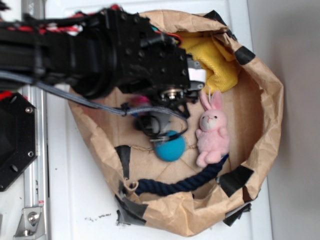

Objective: Grab the wood chip.

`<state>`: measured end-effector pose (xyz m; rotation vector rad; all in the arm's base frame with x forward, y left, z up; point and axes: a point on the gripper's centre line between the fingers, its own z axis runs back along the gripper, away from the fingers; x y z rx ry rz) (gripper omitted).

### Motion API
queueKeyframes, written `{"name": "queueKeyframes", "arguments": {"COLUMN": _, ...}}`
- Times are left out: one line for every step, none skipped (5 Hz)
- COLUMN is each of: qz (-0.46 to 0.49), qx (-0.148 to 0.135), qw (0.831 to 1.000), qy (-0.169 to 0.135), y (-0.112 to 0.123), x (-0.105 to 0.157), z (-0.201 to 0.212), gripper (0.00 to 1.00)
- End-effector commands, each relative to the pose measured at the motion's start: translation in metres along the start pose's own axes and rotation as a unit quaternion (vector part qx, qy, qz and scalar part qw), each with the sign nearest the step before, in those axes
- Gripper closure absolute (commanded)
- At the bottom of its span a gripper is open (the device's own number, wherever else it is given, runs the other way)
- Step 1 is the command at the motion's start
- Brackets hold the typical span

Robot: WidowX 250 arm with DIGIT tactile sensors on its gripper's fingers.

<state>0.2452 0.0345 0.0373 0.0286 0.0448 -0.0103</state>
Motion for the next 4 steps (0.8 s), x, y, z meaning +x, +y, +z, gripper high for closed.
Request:
{"name": "queueKeyframes", "arguments": {"qz": -0.003, "qx": -0.015, "qw": 0.998, "qy": -0.06, "y": 0.011, "x": -0.022, "z": 0.119, "gripper": 1.0}}
{"name": "queueKeyframes", "arguments": {"qz": -0.017, "qx": -0.006, "qw": 0.996, "qy": -0.09, "y": 0.011, "x": -0.044, "z": 0.167, "gripper": 1.0}}
{"name": "queueKeyframes", "arguments": {"qz": -0.022, "qx": 0.01, "qw": 0.994, "qy": -0.111, "y": 0.01, "x": -0.05, "z": 0.197, "gripper": 1.0}}
{"name": "queueKeyframes", "arguments": {"qz": -0.005, "qx": 0.026, "qw": 0.994, "qy": -0.104, "y": 0.008, "x": -0.043, "z": 0.193, "gripper": 1.0}}
